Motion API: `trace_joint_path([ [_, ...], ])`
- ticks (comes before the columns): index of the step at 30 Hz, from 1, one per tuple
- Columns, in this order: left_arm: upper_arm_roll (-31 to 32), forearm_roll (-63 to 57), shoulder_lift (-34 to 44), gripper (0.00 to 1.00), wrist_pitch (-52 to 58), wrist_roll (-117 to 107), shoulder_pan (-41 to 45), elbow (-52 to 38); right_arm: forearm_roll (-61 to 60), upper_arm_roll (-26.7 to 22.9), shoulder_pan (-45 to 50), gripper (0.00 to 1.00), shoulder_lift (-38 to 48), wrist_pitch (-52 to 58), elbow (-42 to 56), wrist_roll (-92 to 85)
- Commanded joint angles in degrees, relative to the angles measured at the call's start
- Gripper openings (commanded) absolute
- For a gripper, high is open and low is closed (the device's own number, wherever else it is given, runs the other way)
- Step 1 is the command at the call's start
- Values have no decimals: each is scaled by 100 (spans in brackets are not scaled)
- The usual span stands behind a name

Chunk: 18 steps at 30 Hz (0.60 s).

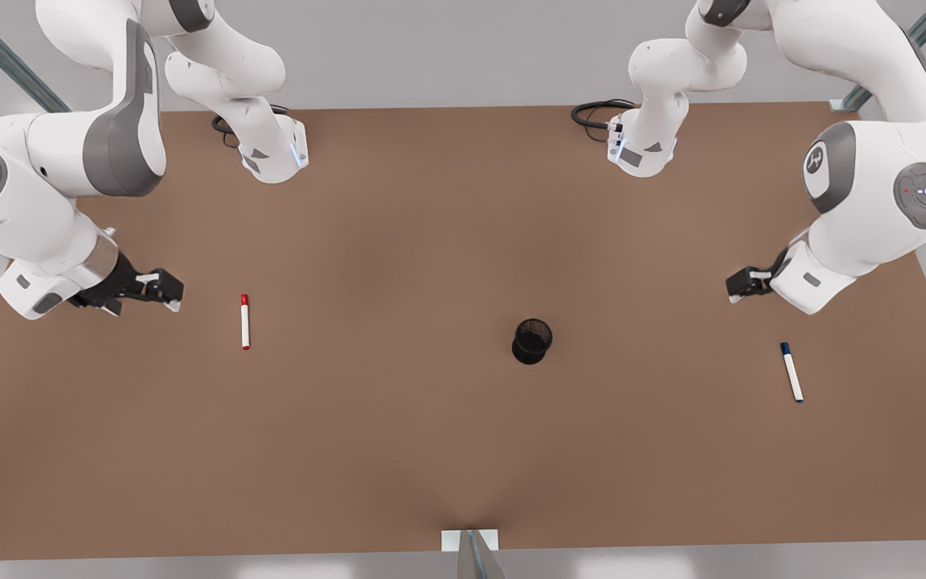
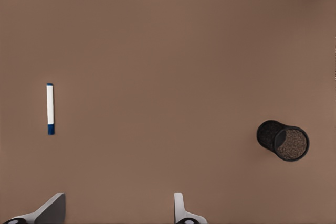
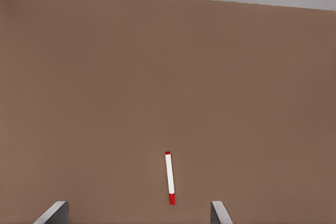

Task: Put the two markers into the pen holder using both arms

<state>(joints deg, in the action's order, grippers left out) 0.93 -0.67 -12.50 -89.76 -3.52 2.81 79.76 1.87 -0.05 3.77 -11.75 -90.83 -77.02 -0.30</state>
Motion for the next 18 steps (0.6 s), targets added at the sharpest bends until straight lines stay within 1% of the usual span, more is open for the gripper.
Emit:
trace_joint_path([
  [1, -5, 6, -7, 100, -262, 378, 0, -13, -3, -3, -8, 100, 7, -190, 3, -14],
  [3, -14, 5, -209, 100, -297, 378, -53, -13, -3, -4, -8, 100, 7, -190, 3, -14],
  [6, -14, 58, -674, 100, -841, 387, -667, 4, 15, -4, -16, 100, -55, -233, 3, 38],
  [8, -14, 93, -1053, 100, -1421, 1485, -1248, 22, 24, 5, 28, 100, -626, -795, -32, 4],
  [10, -14, 93, -1413, 100, -1958, 2425, -1599, 31, 24, 5, 36, 100, -1065, -1323, -76, 3],
  [11, -14, 102, -1606, 100, -2239, 2944, -1802, 31, -3, 14, 54, 100, -1426, -1639, -111, 3],
  [13, -14, 436, -1940, 100, -2696, 3261, -2039, 31, -3, 93, 45, 100, -1453, -2395, -814, 3],
  [14, -5, 506, -2142, 100, -2863, 3270, -2197, 5, 6, 93, 10, 100, -1444, -2431, -964, 3],
  [15, -5, 506, -2300, 100, -3153, 3270, -2197, -4, 6, 102, 28, 100, -1330, -2510, -1323, 12],
  [17, -5, 498, -2573, 100, -3452, 3348, -2268, -127, 15, 102, 10, 100, -820, -3616, -2571, 3],
  [18, 13, 506, -2661, 100, -3461, 3541, -2346, -180, 15, 102, 10, 100, -724, -3783, -2817, 3],
])
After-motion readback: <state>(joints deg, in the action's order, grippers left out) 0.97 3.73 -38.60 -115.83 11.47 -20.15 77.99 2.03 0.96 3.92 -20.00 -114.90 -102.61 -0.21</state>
